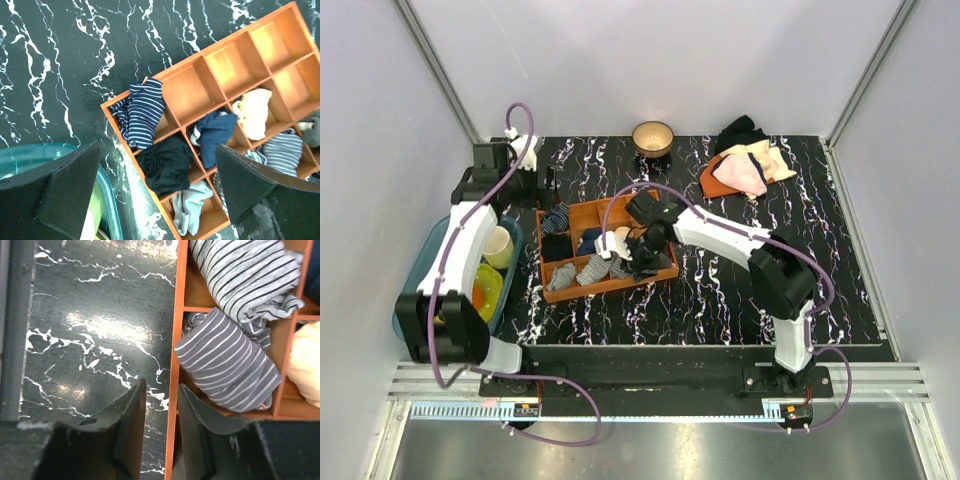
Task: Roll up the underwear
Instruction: Place the underwear in the storage box, then move the storage box to the corner of the board.
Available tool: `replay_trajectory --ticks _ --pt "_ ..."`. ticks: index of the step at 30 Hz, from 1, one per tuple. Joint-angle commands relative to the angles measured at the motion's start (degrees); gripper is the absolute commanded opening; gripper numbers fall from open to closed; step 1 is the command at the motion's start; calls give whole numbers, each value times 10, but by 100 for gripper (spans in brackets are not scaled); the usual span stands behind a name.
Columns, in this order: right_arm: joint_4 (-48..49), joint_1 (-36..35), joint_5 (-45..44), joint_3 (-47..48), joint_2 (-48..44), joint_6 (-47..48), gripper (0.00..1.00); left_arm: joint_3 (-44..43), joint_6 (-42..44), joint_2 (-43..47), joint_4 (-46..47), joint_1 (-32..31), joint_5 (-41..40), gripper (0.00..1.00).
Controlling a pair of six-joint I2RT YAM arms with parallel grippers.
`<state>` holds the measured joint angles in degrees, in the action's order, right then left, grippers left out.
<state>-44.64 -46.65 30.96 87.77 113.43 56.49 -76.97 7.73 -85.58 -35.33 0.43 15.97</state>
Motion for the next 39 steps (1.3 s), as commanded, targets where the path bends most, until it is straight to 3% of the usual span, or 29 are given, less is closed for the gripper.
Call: replay_trajectory --ticks 1,3,7,10,11,13,14,15,18,21,26,35,38,39 --pt "-42 25 64 40 -79 -18 41 55 -11 122 60 -1 26 99" --pt "-48 59 100 40 -116 -25 42 97 -16 172 83 -2 71 99" --pt "-44 121 126 0 -208 -40 51 201 -119 243 188 -2 87 99" --pt "5 167 113 -65 -273 -101 70 267 -131 271 265 -2 197 99" --pt "50 184 118 -86 -290 -126 80 284 -136 272 278 -2 255 99" --pt "96 247 150 -144 -332 -207 89 286 -120 263 269 -58 269 99" --pt "131 271 169 -161 -343 -233 97 281 -91 258 240 -95 218 99" --pt "149 294 191 -193 -353 -255 99 270 -22 251 210 -185 180 99" --pt "205 378 271 -245 -391 -319 100 256 73 202 122 -325 49 92" --pt "233 416 314 -279 -420 -338 100 248 131 134 72 -394 -61 86" --pt "243 429 328 -298 -429 -343 100 194 160 21 34 -420 -137 71" --pt "235 431 343 -298 -416 -339 100 164 178 -66 25 -421 -221 66" --pt "231 431 347 -297 -416 -336 100 161 180 -83 25 -408 -230 47" --pt "229 431 348 -297 -417 -336 100 156 178 -92 25 -395 -235 34"
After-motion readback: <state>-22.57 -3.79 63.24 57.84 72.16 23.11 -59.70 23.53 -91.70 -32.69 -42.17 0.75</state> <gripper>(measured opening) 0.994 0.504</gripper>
